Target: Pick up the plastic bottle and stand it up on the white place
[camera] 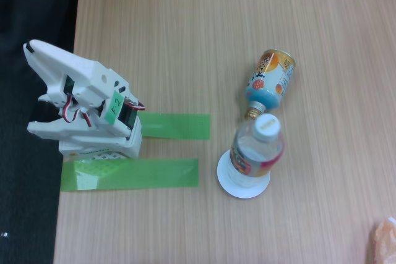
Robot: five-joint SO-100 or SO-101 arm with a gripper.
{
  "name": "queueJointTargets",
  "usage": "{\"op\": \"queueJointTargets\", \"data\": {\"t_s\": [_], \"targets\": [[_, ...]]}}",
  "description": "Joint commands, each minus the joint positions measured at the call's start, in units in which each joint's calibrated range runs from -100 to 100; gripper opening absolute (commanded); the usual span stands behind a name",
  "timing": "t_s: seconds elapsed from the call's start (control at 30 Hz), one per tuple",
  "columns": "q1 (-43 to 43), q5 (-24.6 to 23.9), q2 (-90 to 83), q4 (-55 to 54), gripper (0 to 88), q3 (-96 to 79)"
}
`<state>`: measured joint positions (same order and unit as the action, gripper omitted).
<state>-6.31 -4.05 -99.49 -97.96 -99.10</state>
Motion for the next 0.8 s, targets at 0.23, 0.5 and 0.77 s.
{"op": "queueJointTargets", "data": {"t_s": [0.23,0.5,0.77], "targets": [[-0.1,-0.2,0.3,-1.4,2.0,-0.3],[-0.1,-0.2,0.3,-1.4,2.0,-0.3],[-0.1,-0.2,0.3,-1.4,2.0,-0.3]]}}
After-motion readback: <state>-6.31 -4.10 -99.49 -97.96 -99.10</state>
